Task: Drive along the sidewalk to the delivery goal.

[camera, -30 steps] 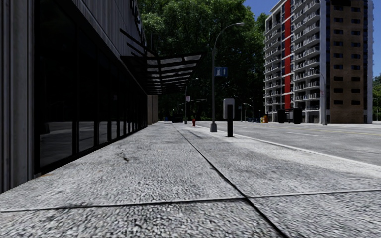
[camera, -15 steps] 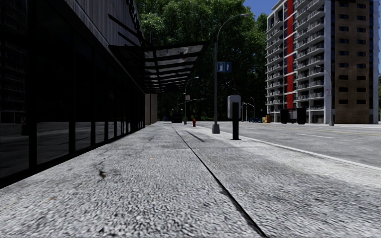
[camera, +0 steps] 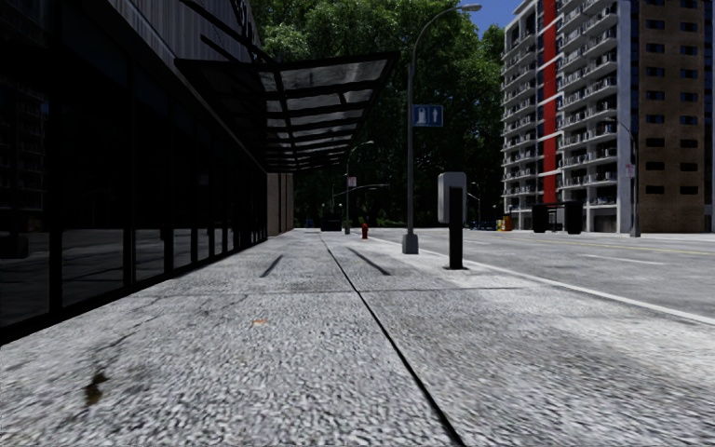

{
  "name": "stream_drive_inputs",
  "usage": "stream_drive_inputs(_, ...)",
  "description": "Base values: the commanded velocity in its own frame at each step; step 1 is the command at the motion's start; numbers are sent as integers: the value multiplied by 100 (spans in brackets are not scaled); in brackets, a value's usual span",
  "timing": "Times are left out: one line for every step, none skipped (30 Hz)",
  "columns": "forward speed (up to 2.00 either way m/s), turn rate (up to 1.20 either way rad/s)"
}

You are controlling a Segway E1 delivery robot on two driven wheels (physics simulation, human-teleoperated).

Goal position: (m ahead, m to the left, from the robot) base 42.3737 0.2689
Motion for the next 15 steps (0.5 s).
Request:
stream_drive_inputs(200, 0)
stream_drive_inputs(200, 0)
stream_drive_inputs(200, 0)
stream_drive_inputs(200, 0)
stream_drive_inputs(200, 0)
stream_drive_inputs(200, 0)
stream_drive_inputs(200, 0)
stream_drive_inputs(200, 0)
stream_drive_inputs(200, 0)
stream_drive_inputs(200, 0)
stream_drive_inputs(200, 0)
stream_drive_inputs(200, 0)
stream_drive_inputs(200, 0)
stream_drive_inputs(200, 0)
stream_drive_inputs(200, 0)
